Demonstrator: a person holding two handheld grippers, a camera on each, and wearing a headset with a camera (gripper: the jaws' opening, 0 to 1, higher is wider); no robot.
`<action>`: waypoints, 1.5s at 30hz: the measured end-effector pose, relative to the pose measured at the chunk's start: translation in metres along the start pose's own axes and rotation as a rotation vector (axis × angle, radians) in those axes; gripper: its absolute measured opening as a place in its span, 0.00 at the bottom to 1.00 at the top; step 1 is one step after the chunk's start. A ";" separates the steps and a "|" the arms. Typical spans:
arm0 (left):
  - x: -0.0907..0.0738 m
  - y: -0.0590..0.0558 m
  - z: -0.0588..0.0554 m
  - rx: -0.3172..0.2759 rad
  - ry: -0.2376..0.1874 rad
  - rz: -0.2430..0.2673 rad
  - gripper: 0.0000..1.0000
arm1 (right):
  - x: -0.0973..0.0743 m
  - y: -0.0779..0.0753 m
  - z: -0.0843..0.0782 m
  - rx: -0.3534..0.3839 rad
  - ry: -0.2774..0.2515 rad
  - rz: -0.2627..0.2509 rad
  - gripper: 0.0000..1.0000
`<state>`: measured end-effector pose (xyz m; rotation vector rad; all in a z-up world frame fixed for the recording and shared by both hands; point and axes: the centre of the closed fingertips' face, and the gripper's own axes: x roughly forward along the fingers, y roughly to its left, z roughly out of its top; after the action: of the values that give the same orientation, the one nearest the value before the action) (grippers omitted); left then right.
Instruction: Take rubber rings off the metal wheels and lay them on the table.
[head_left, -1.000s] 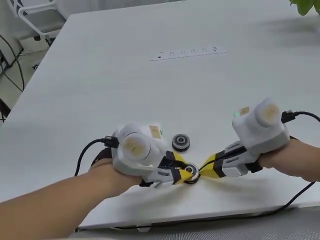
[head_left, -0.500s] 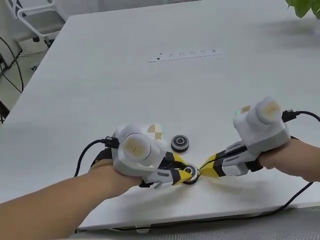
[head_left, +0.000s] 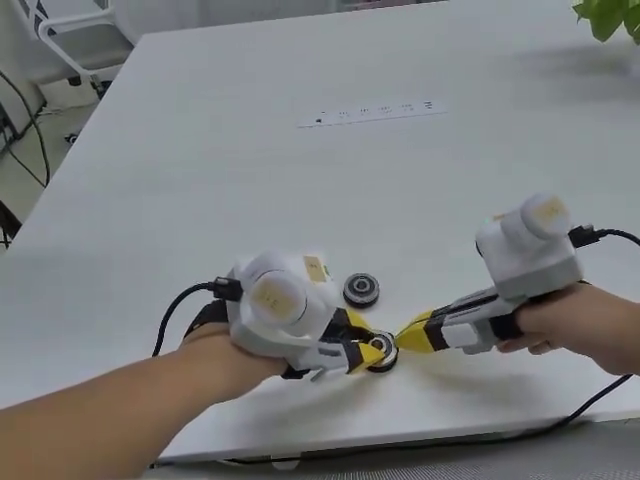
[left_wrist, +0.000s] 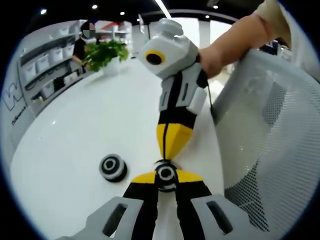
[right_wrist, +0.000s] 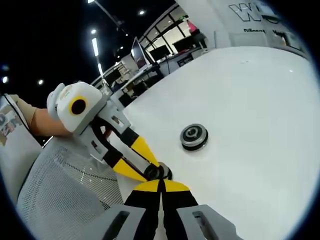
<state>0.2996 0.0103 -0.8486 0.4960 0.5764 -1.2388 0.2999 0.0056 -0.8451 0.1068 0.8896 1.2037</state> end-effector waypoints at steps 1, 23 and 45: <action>0.000 0.000 0.000 0.000 0.001 0.002 0.12 | 0.000 0.001 0.000 0.002 0.000 0.002 0.00; 0.001 -0.001 0.001 -0.004 0.005 0.009 0.12 | 0.008 0.023 0.007 -0.039 -0.012 0.090 0.00; 0.000 -0.001 0.002 -0.034 -0.013 -0.007 0.13 | 0.004 0.011 0.001 -0.104 -0.008 0.049 0.00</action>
<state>0.2994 0.0087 -0.8474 0.4577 0.5874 -1.2360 0.2923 0.0138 -0.8407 0.0498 0.8202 1.2915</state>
